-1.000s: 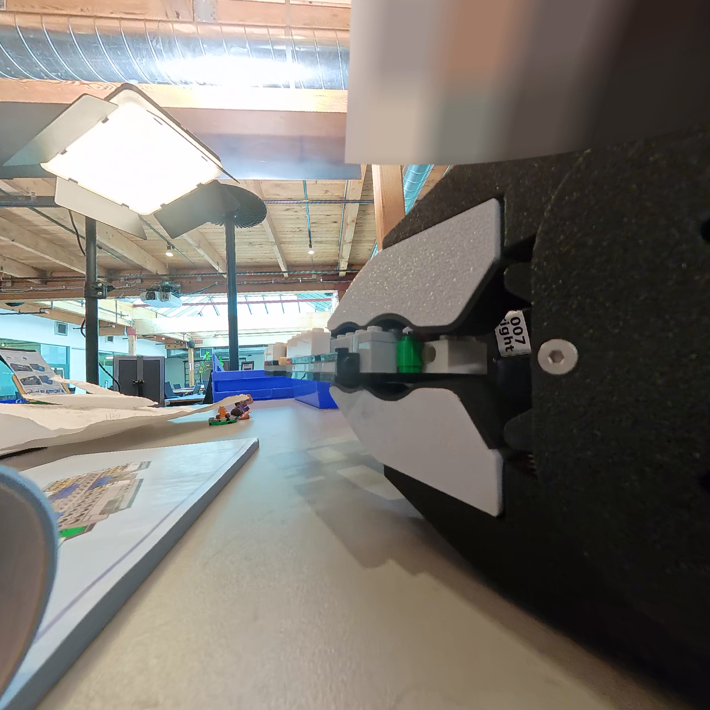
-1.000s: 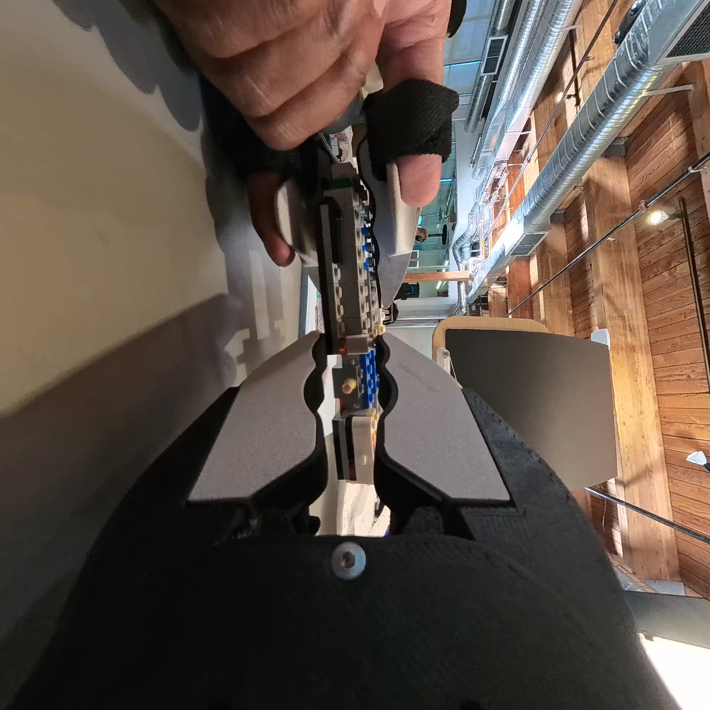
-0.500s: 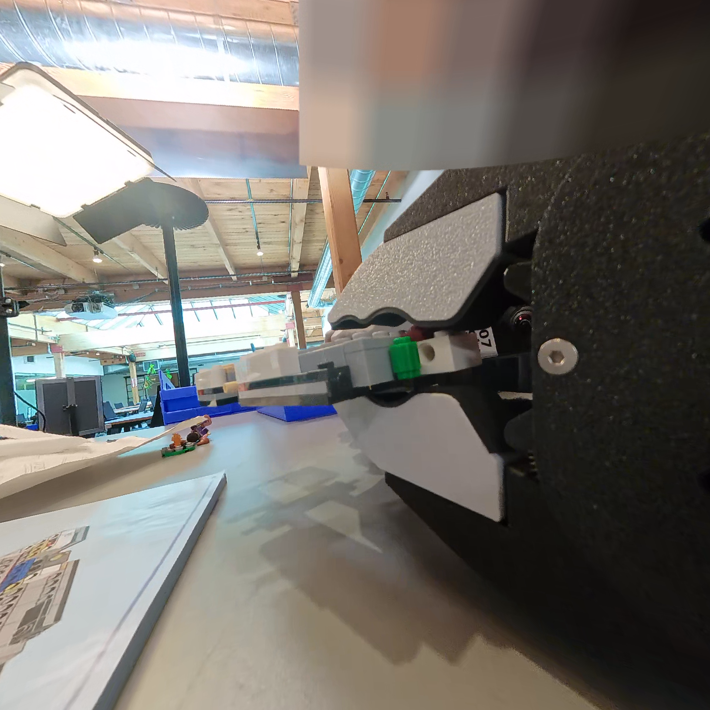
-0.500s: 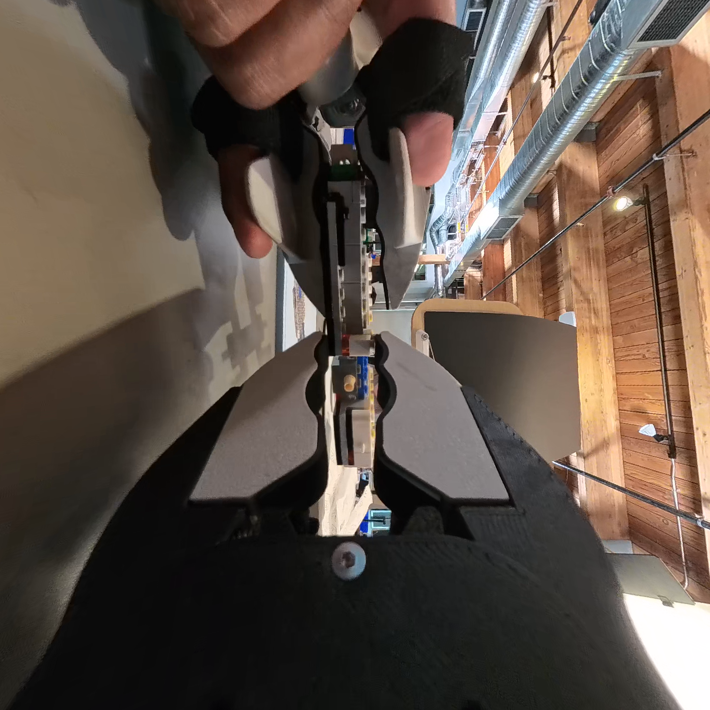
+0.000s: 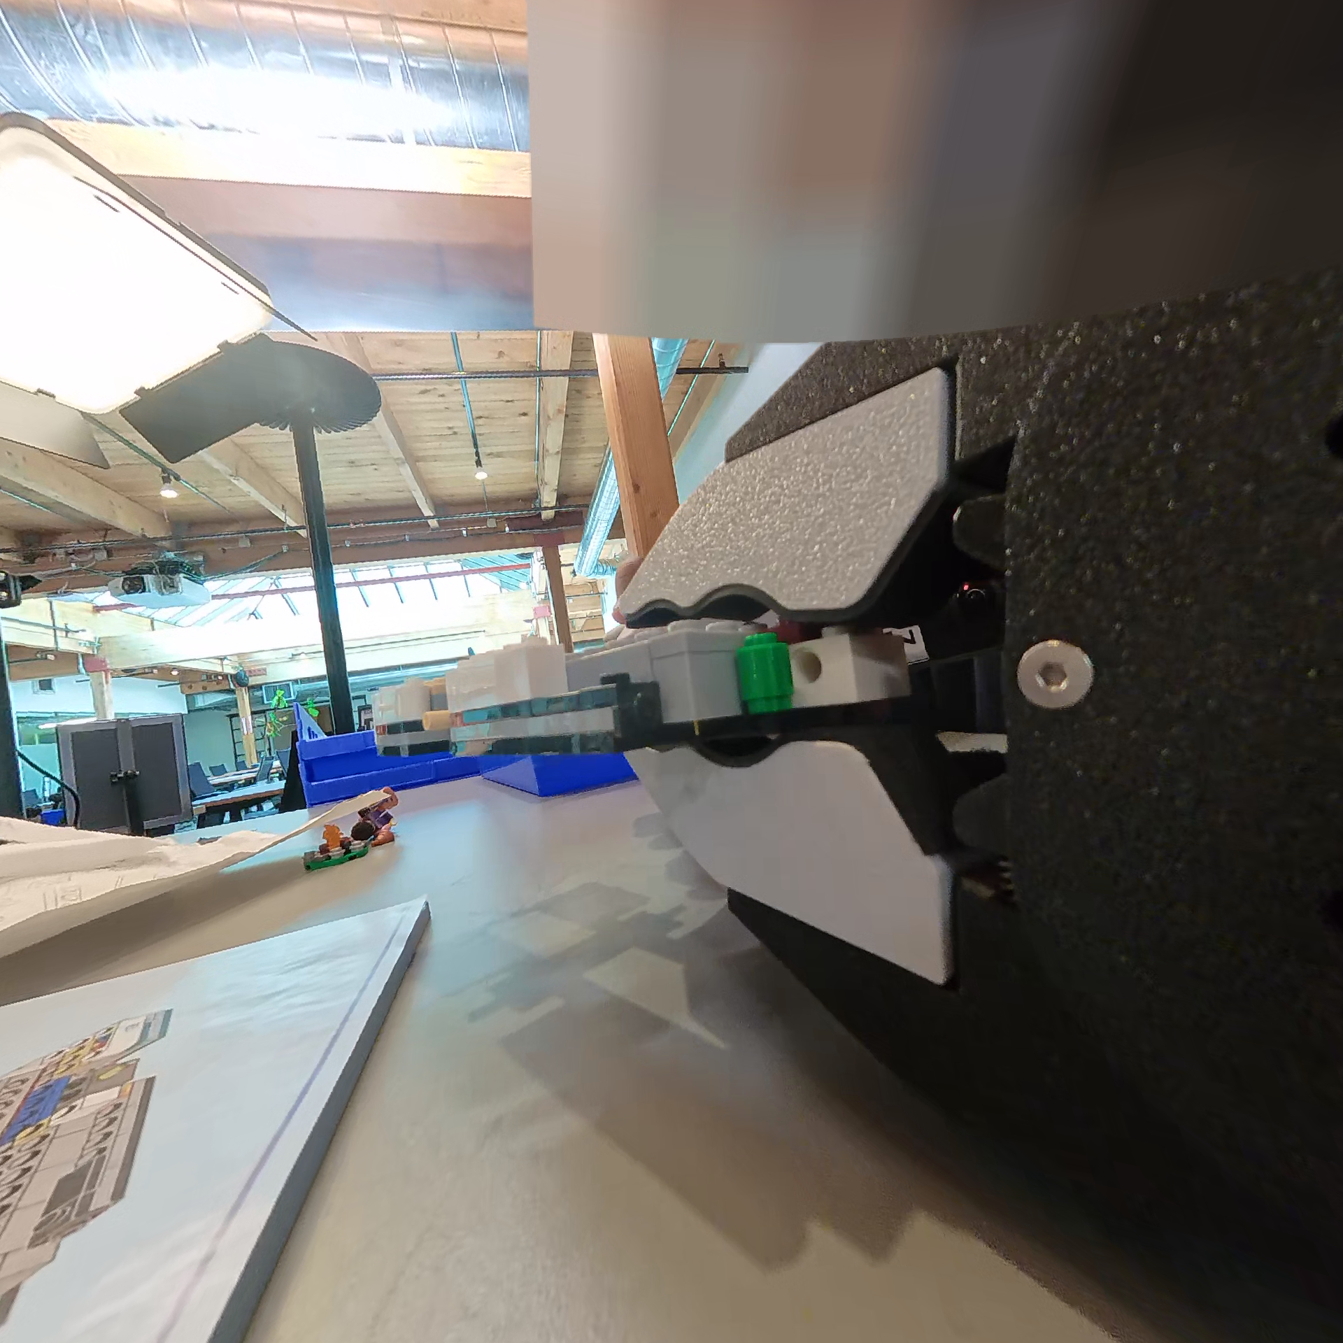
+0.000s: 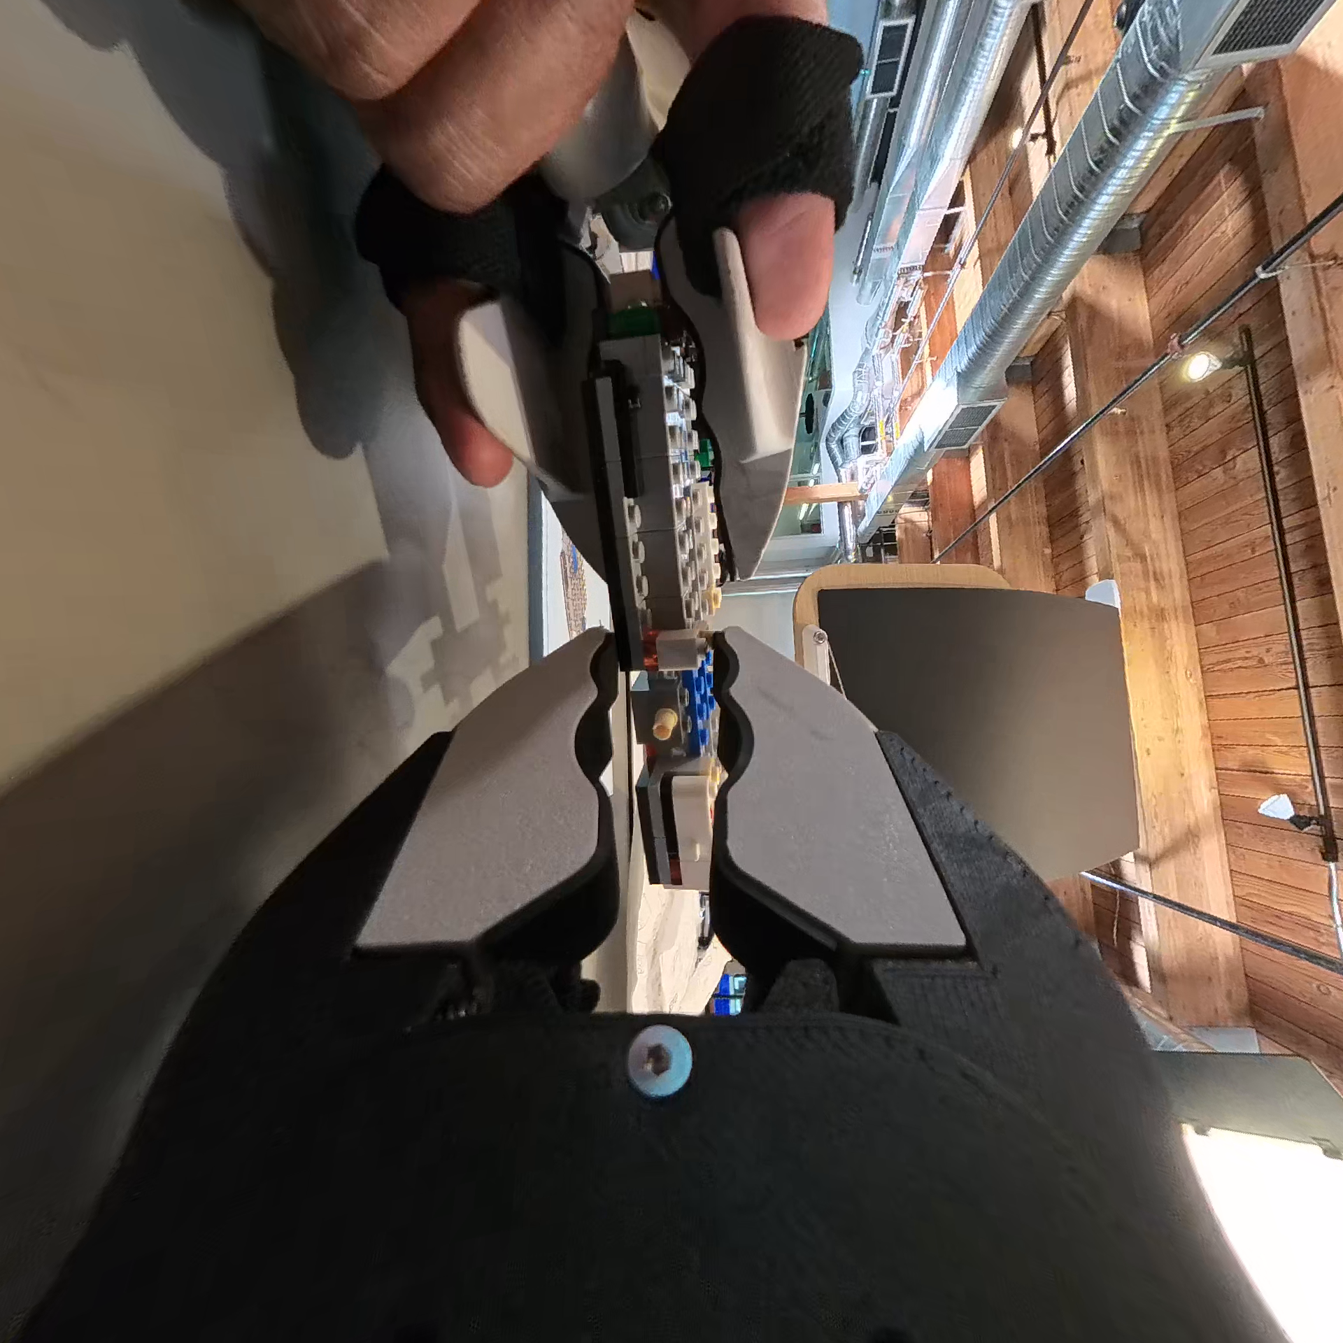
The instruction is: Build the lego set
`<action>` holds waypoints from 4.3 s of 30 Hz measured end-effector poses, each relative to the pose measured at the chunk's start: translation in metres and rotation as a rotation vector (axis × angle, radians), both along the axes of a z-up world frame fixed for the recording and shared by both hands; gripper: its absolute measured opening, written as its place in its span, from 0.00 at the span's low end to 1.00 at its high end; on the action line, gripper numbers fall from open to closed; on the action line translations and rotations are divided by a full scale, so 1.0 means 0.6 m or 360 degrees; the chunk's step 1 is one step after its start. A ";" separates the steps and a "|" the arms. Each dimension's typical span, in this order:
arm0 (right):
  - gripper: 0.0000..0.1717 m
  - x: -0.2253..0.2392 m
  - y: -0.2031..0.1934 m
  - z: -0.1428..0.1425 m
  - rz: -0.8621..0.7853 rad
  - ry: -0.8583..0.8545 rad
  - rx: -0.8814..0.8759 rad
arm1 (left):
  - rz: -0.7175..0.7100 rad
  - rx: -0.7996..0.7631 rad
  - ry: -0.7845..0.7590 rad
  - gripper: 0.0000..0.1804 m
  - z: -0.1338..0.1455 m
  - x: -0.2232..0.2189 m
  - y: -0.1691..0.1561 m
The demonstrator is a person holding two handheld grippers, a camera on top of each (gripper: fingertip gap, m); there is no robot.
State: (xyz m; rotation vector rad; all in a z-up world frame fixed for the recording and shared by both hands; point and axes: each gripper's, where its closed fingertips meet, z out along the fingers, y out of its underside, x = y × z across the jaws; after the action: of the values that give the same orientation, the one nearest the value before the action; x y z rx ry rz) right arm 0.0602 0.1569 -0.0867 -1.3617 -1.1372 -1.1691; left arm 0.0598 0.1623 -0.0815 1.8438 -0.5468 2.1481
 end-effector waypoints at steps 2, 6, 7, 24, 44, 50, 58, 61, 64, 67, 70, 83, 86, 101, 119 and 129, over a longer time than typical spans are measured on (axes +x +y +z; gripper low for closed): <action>0.14 0.000 0.000 -0.001 0.0000 -0.0008 -0.0011 | -0.0001 0.0006 0.0003 0.14 -0.001 0.000 -0.001; 0.14 0.001 0.000 -0.003 -0.0002 -0.0007 -0.0034 | 0.0005 -0.0012 0.0007 0.14 -0.002 0.000 -0.001; 0.14 0.001 0.000 -0.003 -0.0003 0.0001 -0.0041 | 0.0006 -0.0006 0.0008 0.14 -0.003 0.000 -0.001; 0.13 0.002 0.001 -0.006 -0.0036 -0.0044 -0.0063 | 0.0048 0.0011 0.0024 0.14 -0.004 0.000 0.000; 0.20 0.002 0.002 0.009 -0.0064 0.0113 0.0041 | 0.0080 -0.0042 -0.0024 0.14 0.001 0.002 0.015; 0.22 0.009 -0.001 0.003 -0.0070 0.0116 0.0006 | 0.0063 -0.0032 -0.0039 0.14 0.003 0.002 0.012; 0.21 0.010 -0.001 0.008 -0.0060 0.0195 0.0010 | 0.0019 0.0010 -0.0056 0.14 0.005 0.002 0.003; 0.20 0.007 -0.001 0.008 -0.0036 0.0209 0.0002 | -0.0003 0.0031 -0.0060 0.14 0.005 0.002 -0.001; 0.19 0.005 -0.001 0.005 -0.0027 0.0216 -0.0017 | -0.0024 0.0059 -0.0061 0.14 0.005 0.001 -0.006; 0.15 0.004 -0.001 0.002 -0.0018 0.0235 -0.0034 | -0.0024 0.0080 -0.0074 0.14 0.007 0.001 -0.006; 0.15 0.004 -0.001 0.002 -0.0020 0.0230 -0.0042 | -0.0014 0.0090 -0.0071 0.14 0.006 0.002 -0.005; 0.19 0.002 0.000 0.007 -0.0031 0.0300 -0.0029 | 0.0026 0.0090 -0.0078 0.14 0.008 0.002 0.001; 0.26 -0.005 -0.006 0.010 0.0048 0.0428 -0.0096 | 0.0032 0.0087 -0.0096 0.14 0.010 0.002 0.005; 0.22 -0.022 -0.026 0.022 0.0253 0.1232 -0.0484 | -0.0067 0.0162 -0.0160 0.14 0.018 0.000 -0.012; 0.17 -0.008 -0.041 0.017 0.0217 0.1022 -0.0748 | -0.0094 0.0308 -0.0093 0.14 0.008 0.001 -0.025; 0.16 -0.013 -0.045 0.018 0.0320 0.1129 -0.1039 | -0.0142 0.0331 -0.0106 0.14 0.009 0.000 -0.034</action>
State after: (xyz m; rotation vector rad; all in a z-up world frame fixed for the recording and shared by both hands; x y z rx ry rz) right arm 0.0526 0.1299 -0.0759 -1.8827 -1.1102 -0.0968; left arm 0.0598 0.1417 -0.0762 1.8154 -0.8804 2.1707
